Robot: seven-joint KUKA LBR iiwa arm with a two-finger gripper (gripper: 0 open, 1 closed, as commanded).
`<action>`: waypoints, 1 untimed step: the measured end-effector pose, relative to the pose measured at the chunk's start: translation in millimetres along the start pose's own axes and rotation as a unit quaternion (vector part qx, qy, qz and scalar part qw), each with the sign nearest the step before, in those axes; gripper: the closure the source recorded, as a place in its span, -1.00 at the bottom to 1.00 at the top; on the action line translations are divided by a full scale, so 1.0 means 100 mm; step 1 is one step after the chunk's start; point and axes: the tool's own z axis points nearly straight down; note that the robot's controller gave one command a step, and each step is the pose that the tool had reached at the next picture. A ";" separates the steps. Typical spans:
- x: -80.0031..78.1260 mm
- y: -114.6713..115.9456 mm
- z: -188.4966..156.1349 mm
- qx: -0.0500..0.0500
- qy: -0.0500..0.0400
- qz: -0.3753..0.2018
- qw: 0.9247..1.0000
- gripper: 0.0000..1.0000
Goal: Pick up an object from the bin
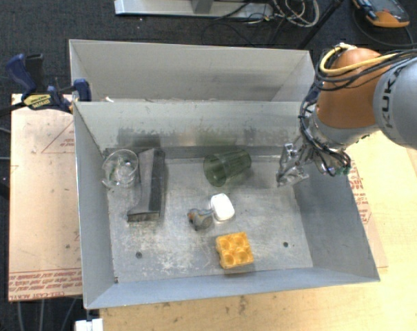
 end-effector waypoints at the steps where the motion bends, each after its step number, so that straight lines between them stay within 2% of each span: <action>1: -0.09 0.04 -0.05 0.001 -0.002 0.008 1.000 1.00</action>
Offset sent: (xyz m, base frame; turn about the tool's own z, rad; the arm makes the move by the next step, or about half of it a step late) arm 0.0216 0.0048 0.0137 0.0431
